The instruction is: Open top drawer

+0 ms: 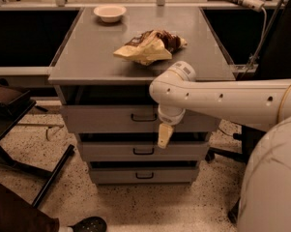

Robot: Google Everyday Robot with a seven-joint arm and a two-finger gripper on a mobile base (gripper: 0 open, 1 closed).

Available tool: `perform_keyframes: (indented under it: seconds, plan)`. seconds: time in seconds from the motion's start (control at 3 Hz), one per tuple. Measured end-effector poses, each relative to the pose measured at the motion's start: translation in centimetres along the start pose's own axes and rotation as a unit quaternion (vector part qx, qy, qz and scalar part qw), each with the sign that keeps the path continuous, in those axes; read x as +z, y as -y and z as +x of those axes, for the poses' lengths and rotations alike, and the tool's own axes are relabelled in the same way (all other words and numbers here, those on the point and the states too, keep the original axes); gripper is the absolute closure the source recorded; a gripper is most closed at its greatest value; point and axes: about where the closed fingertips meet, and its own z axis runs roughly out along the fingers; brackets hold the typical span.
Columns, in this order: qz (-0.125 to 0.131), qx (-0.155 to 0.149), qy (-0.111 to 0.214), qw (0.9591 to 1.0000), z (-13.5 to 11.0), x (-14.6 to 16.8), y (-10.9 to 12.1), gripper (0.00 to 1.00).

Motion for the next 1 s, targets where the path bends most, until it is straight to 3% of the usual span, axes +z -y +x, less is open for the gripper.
perform_keyframes:
  seconds: [0.33, 0.67, 1.0]
  plan:
    - [-0.028, -0.010, -0.029, 0.9991, 1.2, -1.4, -1.6, 0.00]
    - [-0.100, -0.030, -0.066, 0.9923, 3.3, -5.7, -5.1, 0.00]
    - [-0.171, -0.027, -0.120, 0.9775, 7.3, -9.4, -9.1, 0.00]
